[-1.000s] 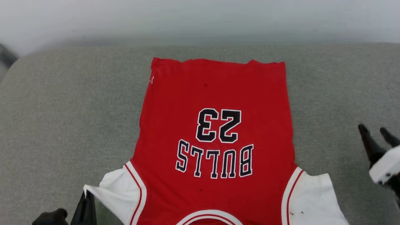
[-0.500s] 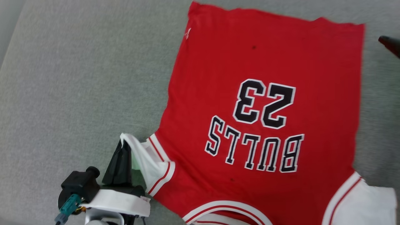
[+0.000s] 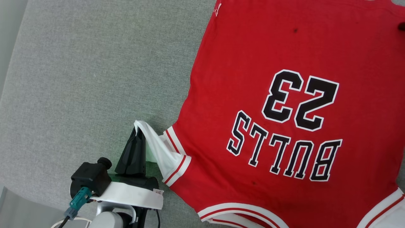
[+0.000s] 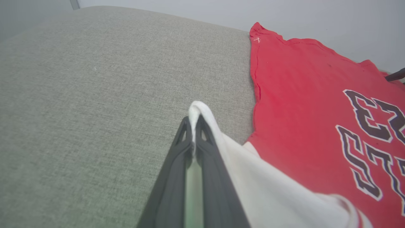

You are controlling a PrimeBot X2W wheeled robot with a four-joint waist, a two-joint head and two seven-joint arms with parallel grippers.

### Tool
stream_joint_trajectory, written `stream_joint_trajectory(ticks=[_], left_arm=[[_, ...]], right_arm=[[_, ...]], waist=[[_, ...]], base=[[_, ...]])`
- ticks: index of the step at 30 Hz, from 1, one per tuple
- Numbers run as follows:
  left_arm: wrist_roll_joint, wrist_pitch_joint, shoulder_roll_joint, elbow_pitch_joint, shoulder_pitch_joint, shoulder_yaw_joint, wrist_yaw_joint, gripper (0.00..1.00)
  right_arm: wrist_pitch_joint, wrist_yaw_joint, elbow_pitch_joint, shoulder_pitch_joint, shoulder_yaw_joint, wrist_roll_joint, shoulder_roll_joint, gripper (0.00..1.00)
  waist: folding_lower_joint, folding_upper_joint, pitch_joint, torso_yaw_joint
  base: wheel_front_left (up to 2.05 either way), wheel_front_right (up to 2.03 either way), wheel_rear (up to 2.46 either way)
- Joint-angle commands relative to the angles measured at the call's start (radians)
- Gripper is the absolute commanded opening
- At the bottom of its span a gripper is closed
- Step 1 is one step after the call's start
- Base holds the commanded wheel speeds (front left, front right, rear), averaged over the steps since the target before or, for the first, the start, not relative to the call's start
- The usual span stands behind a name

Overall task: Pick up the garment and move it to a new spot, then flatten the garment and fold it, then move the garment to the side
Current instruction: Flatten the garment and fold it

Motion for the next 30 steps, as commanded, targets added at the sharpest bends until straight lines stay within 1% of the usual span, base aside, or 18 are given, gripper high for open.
stream_joint_trajectory(ticks=[1,4,8,14,19,23,26,30], left_arm=[[0.000,-0.006,-0.002,0.006,-0.005,0.007,-0.004,0.00],[0.001,-0.007,-0.006,0.019,-0.005,0.017,-0.009,0.00],[0.004,-0.008,-0.010,0.034,-0.005,0.028,-0.016,0.00],[0.005,-0.008,0.006,0.064,0.019,0.054,-0.022,0.00],[0.000,-0.008,0.023,0.079,0.056,0.077,-0.016,0.00],[-0.007,0.001,0.046,0.083,0.095,0.093,-0.007,0.00],[-0.012,0.014,0.060,0.085,0.125,0.105,0.003,0.00],[-0.020,0.041,0.079,0.085,0.166,0.116,0.017,0.00]], right_arm=[[0.048,-0.001,0.049,0.062,-0.004,-0.015,0.034,0.00],[0.046,-0.001,0.022,0.059,0.008,-0.015,0.049,0.00],[0.009,-0.001,-0.028,0.025,0.060,-0.002,0.021,0.00],[-0.022,-0.001,-0.104,0.018,0.209,0.045,-0.055,0.00],[-0.004,-0.001,-0.191,0.088,0.314,0.137,-0.153,0.00],[0.019,-0.001,-0.283,0.228,0.363,0.205,-0.229,0.00],[0.031,-0.001,-0.359,0.373,0.370,0.253,-0.274,0.00],[0.041,-0.001,-0.443,0.617,0.335,0.310,-0.292,0.00]], waist=[[-0.0002,-0.0001,-0.001,0.000],[-0.0002,-0.0001,-0.008,-0.004],[-0.0002,-0.0001,-0.022,-0.015],[-0.0002,-0.0001,-0.100,-0.051],[-0.0002,-0.0001,-0.198,-0.108],[-0.0002,-0.0001,-0.277,-0.174],[-0.0002,-0.0001,-0.328,-0.228],[-0.0002,-0.0001,-0.384,-0.299]], base=[[0.00,0.00,0.00],[0.00,0.00,0.00],[0.00,0.00,0.00],[0.00,0.00,0.00],[0.00,0.00,0.00],[0.00,0.00,0.00],[0.00,0.00,0.00],[0.00,0.00,0.00]])
